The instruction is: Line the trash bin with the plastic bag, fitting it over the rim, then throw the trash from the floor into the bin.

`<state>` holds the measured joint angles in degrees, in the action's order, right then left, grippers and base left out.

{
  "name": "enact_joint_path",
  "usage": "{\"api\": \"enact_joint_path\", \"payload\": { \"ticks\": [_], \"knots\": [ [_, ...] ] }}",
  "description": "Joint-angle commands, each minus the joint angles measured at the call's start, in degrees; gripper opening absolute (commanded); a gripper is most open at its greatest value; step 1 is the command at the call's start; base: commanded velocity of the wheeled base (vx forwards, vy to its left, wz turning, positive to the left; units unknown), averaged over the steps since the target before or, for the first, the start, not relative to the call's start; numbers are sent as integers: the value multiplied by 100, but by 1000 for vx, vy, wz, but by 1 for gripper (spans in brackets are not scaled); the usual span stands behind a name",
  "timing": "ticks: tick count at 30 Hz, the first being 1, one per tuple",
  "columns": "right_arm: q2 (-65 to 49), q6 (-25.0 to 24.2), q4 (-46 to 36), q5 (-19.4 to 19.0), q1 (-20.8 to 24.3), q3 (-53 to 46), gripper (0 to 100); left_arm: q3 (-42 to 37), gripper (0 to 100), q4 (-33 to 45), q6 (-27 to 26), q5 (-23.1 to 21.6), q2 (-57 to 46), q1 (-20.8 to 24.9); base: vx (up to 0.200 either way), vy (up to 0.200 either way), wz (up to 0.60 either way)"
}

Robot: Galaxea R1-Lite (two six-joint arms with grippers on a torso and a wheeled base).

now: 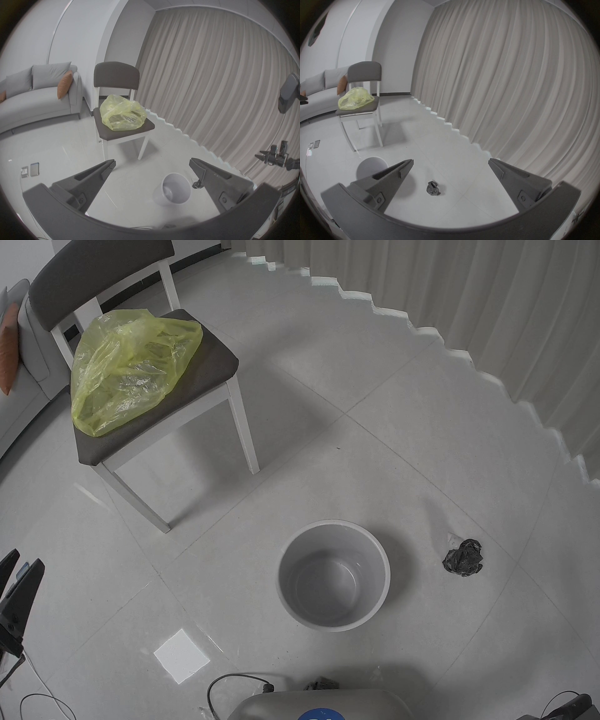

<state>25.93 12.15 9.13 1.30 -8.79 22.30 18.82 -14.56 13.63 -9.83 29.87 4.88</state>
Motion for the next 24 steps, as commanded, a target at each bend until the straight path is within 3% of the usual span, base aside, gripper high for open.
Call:
{"api": "enact_joint_path", "payload": {
  "ticks": [1, 8, 14, 19, 24],
  "knots": [
    [-202, -3, 1, -130, 0, -59, 100, -19, 100, -47, 26, -2, 160, 110, 0, 0, 0],
    [-185, 24, 10, -544, -35, -68, 100, -37, 100, -74, 43, 7, 221, 128, 0, 0, 0],
    [-185, -73, 19, -579, -35, -76, 100, 166, 100, -329, 8, 77, 757, 31, 0, 0, 0],
    [-132, -143, 19, -754, -35, 20, 100, 1088, 100, -803, -185, 235, 2067, -444, 0, 0, 0],
    [-18, -143, 10, -825, -35, 108, 100, 2653, 100, -891, -897, 569, 4027, -1296, 0, 0, 0]
  ]
}}
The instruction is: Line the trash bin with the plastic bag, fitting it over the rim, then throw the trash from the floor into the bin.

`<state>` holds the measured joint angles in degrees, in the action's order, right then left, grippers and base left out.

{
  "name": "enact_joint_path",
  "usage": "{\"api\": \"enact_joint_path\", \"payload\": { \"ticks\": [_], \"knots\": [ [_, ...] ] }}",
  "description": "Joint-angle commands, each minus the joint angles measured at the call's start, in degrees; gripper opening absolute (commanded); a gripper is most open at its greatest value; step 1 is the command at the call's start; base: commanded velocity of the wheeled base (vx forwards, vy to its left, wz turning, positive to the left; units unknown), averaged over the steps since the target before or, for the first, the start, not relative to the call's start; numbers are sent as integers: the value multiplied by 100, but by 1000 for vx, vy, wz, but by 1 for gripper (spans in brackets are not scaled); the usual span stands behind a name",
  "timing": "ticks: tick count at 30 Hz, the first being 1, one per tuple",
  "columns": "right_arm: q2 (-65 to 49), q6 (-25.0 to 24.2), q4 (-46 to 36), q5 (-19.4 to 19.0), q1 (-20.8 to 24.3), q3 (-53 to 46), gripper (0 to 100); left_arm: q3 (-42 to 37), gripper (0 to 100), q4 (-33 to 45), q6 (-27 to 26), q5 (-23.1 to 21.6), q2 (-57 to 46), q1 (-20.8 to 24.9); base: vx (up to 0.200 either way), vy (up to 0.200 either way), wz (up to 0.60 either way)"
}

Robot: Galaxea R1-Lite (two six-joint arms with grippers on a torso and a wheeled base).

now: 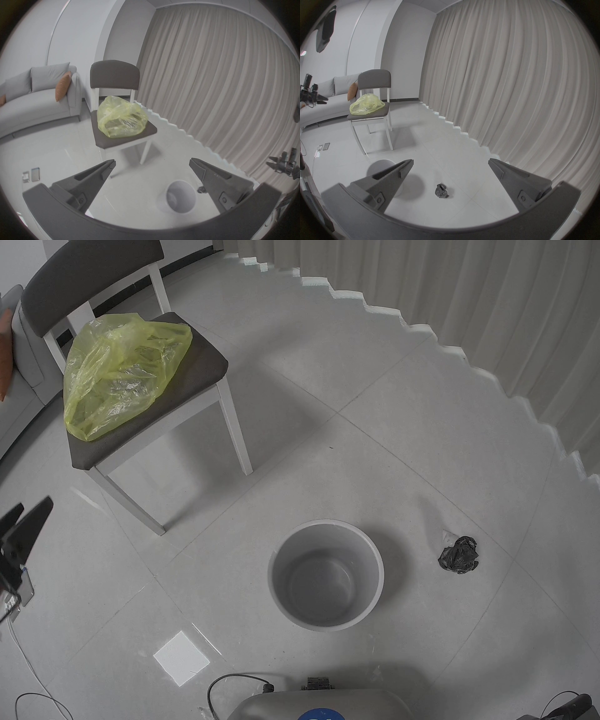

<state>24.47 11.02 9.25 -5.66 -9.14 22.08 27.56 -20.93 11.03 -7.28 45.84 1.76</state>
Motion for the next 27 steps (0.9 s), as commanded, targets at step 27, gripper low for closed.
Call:
{"api": "enact_joint_path", "payload": {
  "ticks": [27],
  "knots": [
    [-144, -126, -29, -454, 0, 95, 100, 4354, 100, -25, -971, 464, 5084, -1529, 0, 0, 0]
  ]
}}
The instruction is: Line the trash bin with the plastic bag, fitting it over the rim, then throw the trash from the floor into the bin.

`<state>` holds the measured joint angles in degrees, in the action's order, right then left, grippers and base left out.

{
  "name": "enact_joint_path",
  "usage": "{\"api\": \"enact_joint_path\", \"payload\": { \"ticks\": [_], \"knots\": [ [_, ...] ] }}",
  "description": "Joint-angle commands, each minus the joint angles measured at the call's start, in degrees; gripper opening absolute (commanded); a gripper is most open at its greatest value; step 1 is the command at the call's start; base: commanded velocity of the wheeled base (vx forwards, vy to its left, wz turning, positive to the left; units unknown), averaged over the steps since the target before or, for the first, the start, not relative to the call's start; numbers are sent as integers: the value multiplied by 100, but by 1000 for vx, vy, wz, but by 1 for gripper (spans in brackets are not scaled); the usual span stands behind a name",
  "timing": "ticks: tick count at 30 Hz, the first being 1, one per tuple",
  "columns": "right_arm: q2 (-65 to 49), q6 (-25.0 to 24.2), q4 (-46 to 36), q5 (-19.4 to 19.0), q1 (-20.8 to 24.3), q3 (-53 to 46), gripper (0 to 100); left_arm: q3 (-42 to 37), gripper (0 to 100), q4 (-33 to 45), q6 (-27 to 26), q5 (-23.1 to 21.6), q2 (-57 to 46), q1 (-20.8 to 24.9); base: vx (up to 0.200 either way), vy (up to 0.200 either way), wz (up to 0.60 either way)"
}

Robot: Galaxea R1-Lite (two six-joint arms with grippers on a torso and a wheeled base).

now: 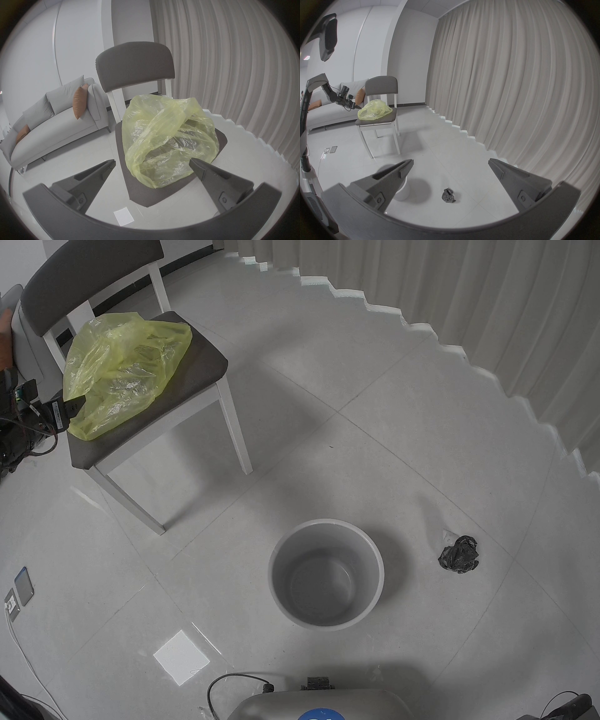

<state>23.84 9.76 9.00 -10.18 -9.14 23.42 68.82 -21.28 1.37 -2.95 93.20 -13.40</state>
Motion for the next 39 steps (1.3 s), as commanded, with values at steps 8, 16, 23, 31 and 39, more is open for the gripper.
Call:
{"api": "enact_joint_path", "payload": {
  "ticks": [8, 16, 23, 31, 39],
  "knots": [
    [-134, -1, -12, -10, 0, -57, 100, 422, 100, -34, -145, 225, 682, -40, 0, 0, 0],
    [-205, 8, -12, -10, 9, -74, 100, 712, 100, -69, -128, 225, 1043, -110, 0, 0, 0],
    [-337, -1, -12, -133, 9, -171, 100, 932, 100, -86, -119, 154, 1236, -207, 0, 0, 0],
    [-407, -1, -21, -133, 9, -180, 100, 1160, 100, -104, -93, 163, 1561, -190, 0, 0, 0],
    [-381, 8, -12, -142, 9, -145, 100, 1591, 0, -104, -75, 172, 1816, -137, 0, 0, 0]
  ]
}}
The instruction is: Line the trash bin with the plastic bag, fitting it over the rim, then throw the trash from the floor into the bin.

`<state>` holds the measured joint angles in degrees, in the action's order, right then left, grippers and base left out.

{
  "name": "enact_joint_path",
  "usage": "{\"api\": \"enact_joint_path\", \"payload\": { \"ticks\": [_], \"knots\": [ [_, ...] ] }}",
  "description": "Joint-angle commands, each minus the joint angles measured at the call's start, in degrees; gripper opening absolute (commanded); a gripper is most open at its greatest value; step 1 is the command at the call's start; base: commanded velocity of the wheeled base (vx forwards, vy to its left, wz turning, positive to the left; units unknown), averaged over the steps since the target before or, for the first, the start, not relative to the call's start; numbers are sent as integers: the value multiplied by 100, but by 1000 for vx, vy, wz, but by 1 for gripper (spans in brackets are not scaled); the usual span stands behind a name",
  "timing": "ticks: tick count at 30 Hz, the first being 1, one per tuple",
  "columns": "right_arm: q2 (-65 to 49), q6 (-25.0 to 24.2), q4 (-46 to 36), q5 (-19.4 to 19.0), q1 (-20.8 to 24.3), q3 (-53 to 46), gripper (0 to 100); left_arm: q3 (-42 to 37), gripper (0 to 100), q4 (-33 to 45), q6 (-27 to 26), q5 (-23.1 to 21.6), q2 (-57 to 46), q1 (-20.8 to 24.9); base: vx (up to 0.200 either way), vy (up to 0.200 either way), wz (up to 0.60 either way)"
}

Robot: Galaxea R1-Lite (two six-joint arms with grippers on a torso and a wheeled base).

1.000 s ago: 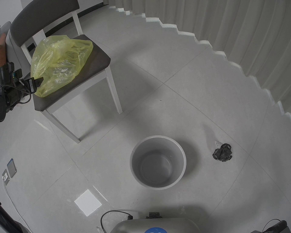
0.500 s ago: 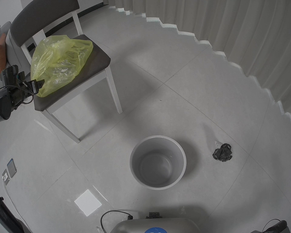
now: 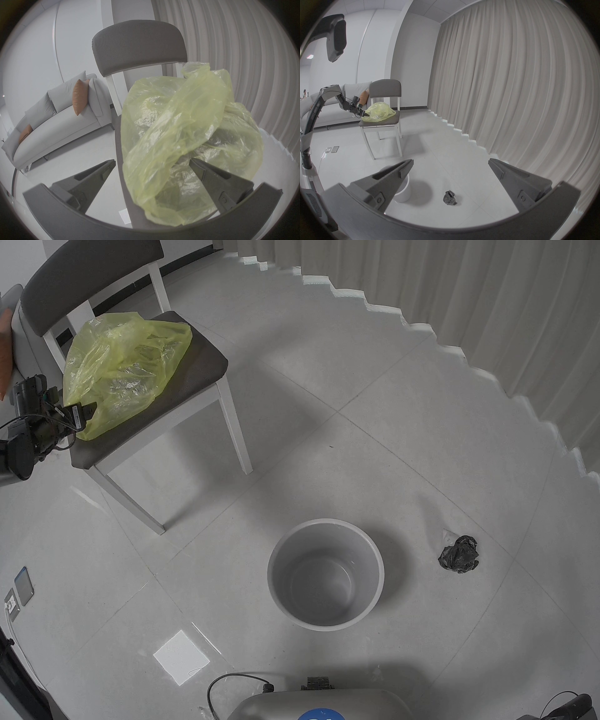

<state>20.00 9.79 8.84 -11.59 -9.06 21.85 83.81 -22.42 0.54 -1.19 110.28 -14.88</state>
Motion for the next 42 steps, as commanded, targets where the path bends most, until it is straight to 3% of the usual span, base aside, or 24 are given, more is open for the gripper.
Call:
{"api": "enact_joint_path", "payload": {
  "ticks": [1, 8, 12, 14, 16, 18, 20, 23, 25, 27, 30, 36, 38, 42],
  "knots": [
    [12, 5, 4, -1, 0, 22, 100, 92, 0, 9, 8, -4, 99, 12, 0, 0, 0],
    [197, -21, 21, 26, 0, 382, 100, 144, 0, 36, -62, -39, 73, -50, 0, 0, 0],
    [601, -329, -14, 8, 36, 1155, 100, 382, 0, 71, -62, -65, 82, -58, 0, 0, 0],
    [970, -337, -40, -27, 97, 1700, 100, 320, 0, 18, -62, -311, -85, -14, 0, 0, 0],
    [1427, -329, -374, -203, 211, 2324, 100, -40, 0, 9, -71, -918, -859, 161, 0, 0, 0],
    [1480, -320, -497, -238, 229, 2395, 100, -172, 0, 1, -89, -1076, -1061, 223, 0, 0, 0],
    [1577, -74, -814, -440, 238, 2421, 100, -488, 0, 9, -388, -1656, -1773, 346, 0, 0, 0],
    [1752, 489, -814, -475, 238, 2272, 100, -559, 0, 80, -1108, -2007, -2247, 416, 0, 0, 0],
    [1752, 489, -814, -475, 238, 2272, 100, -559, 0, 80, -1108, -2007, -2247, 416, 0, 0, 0],
    [2095, 665, -796, -484, 255, 2342, 100, -550, 0, 379, -1908, -2456, -2634, 671, 0, 0, 0],
    [2456, 638, -866, -475, 370, 2667, 100, -471, 0, 906, -2339, -2588, -3003, 1067, 0, 0, 0],
    [2825, 427, -919, -475, 818, 3045, 100, -146, 0, 1600, -2875, -2790, -3460, 1910, 0, 0, 0],
    [3062, 190, -1033, -467, 1125, 3344, 100, 21, 0, 2022, -3033, -2807, -3671, 2482, 0, 0, 0],
    [3405, -109, -1279, -467, 1275, 3810, 100, 136, 0, 2567, -3508, -2816, -3838, 3027, 0, 0, 0]
  ]
}}
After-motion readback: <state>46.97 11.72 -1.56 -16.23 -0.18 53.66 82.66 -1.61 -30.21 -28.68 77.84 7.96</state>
